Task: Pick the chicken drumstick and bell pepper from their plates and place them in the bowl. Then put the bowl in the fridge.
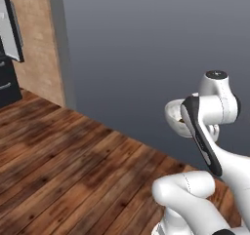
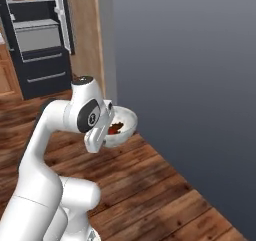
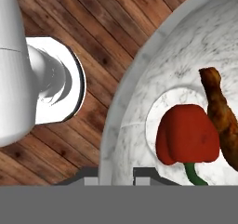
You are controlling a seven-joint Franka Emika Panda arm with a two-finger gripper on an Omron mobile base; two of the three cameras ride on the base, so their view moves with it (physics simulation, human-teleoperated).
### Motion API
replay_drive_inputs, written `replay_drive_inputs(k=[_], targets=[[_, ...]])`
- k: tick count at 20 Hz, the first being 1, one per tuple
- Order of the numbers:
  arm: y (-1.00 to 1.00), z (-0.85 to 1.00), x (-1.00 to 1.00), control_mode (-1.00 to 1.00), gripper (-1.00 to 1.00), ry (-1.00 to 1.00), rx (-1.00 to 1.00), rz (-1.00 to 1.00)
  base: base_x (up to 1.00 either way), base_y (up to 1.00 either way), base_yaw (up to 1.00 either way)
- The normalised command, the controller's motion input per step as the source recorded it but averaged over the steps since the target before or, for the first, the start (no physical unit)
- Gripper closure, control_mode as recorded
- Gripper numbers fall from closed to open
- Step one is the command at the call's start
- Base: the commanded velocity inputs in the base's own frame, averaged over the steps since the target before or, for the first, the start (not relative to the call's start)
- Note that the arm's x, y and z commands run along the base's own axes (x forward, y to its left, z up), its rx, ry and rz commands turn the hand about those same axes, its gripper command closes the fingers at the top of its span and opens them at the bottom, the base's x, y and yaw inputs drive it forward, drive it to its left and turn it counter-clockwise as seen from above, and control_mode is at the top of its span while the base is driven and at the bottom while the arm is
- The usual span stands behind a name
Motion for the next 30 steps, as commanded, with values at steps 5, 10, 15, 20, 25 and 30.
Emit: replay_drive_inputs(k=[5, 10, 15, 20, 25, 30], targets=[[0.0, 0.0, 0.0, 1.0, 1.0, 0.0, 0.0, 0.0, 0.82, 0.08, 0.29], [0.0, 0.0, 0.0, 1.0, 1.0, 0.0, 0.0, 0.0, 0.85, 0.1, 0.26], [0.0, 0.0, 0.0, 1.0, 1.0, 0.0, 0.0, 0.0, 0.86, 0.09, 0.26], [0.0, 0.0, 0.0, 1.0, 1.0, 0.0, 0.0, 0.0, 0.94, 0.09, 0.18], [0.0, 0.0, 0.0, 1.0, 1.0, 0.0, 0.0, 0.0, 0.94, 0.09, 0.15], [0.0, 0.0, 0.0, 1.0, 1.0, 0.0, 0.0, 0.0, 0.94, 0.05, 0.23]])
